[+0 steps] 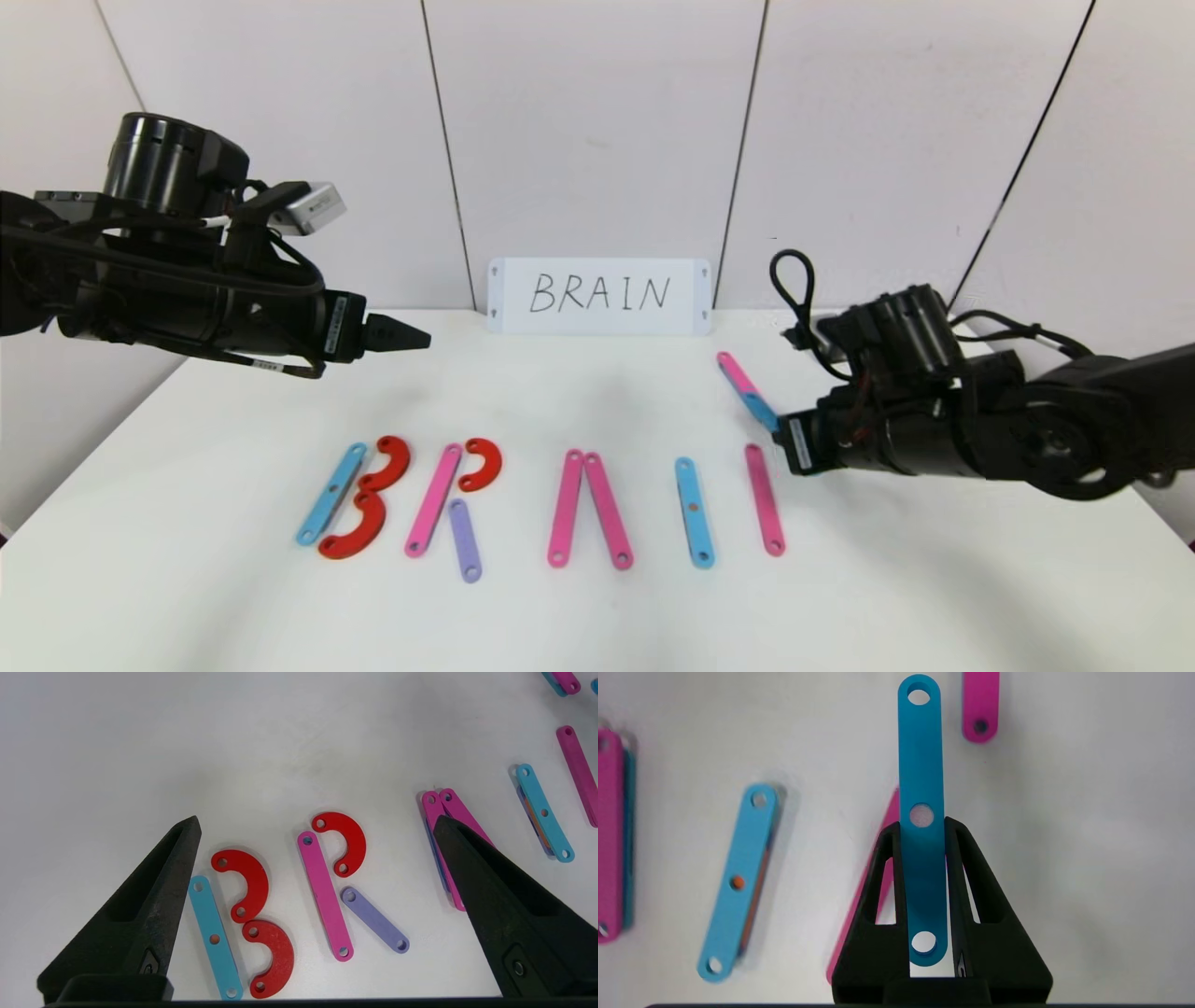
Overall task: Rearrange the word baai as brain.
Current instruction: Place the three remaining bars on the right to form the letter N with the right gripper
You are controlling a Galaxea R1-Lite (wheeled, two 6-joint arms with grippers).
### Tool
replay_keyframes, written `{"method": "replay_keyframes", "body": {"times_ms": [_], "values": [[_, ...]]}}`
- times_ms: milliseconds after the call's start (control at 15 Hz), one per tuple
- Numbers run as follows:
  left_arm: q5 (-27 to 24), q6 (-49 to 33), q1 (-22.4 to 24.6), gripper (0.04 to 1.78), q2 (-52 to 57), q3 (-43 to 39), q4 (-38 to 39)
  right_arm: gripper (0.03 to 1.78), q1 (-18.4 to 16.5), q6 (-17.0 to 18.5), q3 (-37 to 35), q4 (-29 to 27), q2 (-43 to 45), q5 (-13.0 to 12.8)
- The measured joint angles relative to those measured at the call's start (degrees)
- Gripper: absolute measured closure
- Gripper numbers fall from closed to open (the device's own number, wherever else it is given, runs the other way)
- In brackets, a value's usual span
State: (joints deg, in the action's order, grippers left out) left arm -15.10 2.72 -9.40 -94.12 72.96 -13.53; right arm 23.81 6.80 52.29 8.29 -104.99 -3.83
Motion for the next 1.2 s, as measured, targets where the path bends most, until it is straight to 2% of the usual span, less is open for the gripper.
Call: {"method": "replay_keyframes", "body": {"times_ms": [200, 333, 467, 600, 1200], "values": [[-0.02, -0.02, 0.00, 0.08, 0.11, -0.06, 0.00, 1.54, -1.85, -3.25, -10.12, 9.01, 2.26, 0.85], [0.00, -0.02, 0.00, 0.08, 0.16, -0.06, -0.02, 1.54, -3.75, -6.18, -13.68, 12.65, 2.73, 2.89], [0.00, -0.02, 0.00, 0.08, 0.24, -0.06, 0.00, 1.54, -5.51, -8.14, -14.69, 12.90, 2.56, 4.46], [0.00, -0.02, 0.00, 0.08, 0.30, -0.11, -0.02, 1.54, -6.08, -8.58, -15.03, 12.96, 1.95, 5.12], [-0.02, 0.00, 0.00, 0.08, 0.29, -0.11, 0.00, 1.54, -4.85, -8.75, -15.54, 17.23, -2.40, 6.19]]}}
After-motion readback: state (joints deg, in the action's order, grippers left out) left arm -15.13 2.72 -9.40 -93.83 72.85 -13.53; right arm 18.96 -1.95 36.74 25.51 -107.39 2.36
